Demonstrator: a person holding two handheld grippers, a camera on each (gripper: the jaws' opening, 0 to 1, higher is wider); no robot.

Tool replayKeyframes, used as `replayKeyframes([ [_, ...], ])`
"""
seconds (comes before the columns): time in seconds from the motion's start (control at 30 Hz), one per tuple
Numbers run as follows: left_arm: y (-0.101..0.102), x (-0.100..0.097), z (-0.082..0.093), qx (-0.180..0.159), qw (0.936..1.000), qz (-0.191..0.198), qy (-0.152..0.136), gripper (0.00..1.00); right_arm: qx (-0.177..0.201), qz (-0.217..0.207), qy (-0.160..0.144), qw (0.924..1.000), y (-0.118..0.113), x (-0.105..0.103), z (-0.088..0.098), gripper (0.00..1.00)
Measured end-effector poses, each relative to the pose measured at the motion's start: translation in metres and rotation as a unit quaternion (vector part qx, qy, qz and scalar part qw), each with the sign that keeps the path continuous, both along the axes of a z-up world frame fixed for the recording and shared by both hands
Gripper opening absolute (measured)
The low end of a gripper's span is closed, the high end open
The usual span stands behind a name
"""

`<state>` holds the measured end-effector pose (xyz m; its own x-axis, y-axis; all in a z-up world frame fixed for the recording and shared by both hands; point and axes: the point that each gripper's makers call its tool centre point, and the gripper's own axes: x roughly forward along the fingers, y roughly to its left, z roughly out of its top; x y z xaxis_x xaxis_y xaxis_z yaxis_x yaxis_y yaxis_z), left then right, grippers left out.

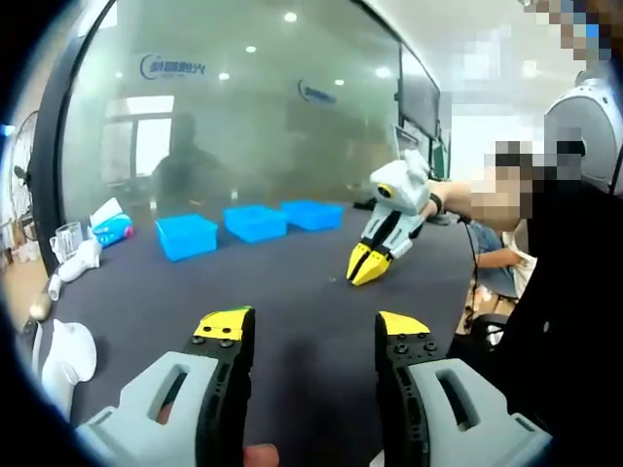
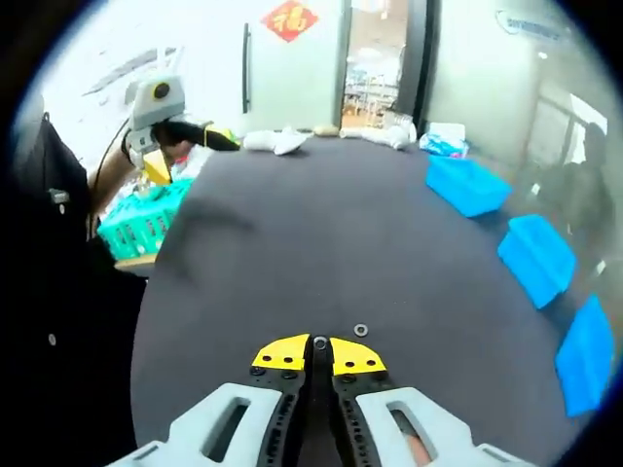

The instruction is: Sort the screws, nuts, and washers into the corresponding bins

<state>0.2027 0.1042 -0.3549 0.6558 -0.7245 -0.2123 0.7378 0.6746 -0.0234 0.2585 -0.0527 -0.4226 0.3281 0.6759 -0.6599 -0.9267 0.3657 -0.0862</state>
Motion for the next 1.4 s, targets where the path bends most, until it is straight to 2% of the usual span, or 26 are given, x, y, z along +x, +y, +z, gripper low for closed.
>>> replayKeyframes([
  [0.23, 0.0, 0.002, 0.003, -0.001, 1.0, 0.0, -0.003, 0.48, 0.049, -0.035, -0.019, 0.998, -0.015, -0.008, 0.019, 0.04],
  [0.43, 0.0, 0.003, 0.005, 0.0, 1.0, 0.0, -0.007, 0.48, 0.089, -0.068, -0.041, 0.9929, -0.032, -0.015, 0.035, 0.04],
  [0.6, -0.001, 0.004, 0.008, 0.0, 1.0, 0.001, -0.009, 0.48, 0.146, -0.117, -0.078, 0.9791, -0.05, -0.014, 0.056, 0.04],
  [0.7, -0.001, 0.005, 0.009, 0.0, 0.9999, 0.002, -0.011, 0.48, 0.18, -0.144, -0.105, 0.9674, -0.064, -0.012, 0.068, 0.04],
  [0.9, -0.003, 0.006, 0.011, 0.002, 0.9999, 0.002, -0.012, 0.48, 0.215, -0.183, -0.14, 0.949, -0.081, -0.021, 0.08, 0.04],
  [1.0, -0.003, 0.006, 0.013, 0.001, 0.9999, 0.003, -0.014, 0.48, 0.233, -0.195, -0.148, 0.9413, -0.085, -0.025, 0.083, 0.04],
  [1.2, -0.004, 0.006, 0.015, 0.002, 0.9999, 0.004, -0.016, 0.48, 0.242, -0.207, -0.161, 0.9341, -0.087, -0.027, 0.087, 0.04],
  [1.4, -0.004, 0.007, 0.016, 0.0, 0.9998, 0.005, -0.018, 0.48, 0.258, -0.213, -0.167, 0.9274, -0.087, -0.018, 0.095, 0.04],
])
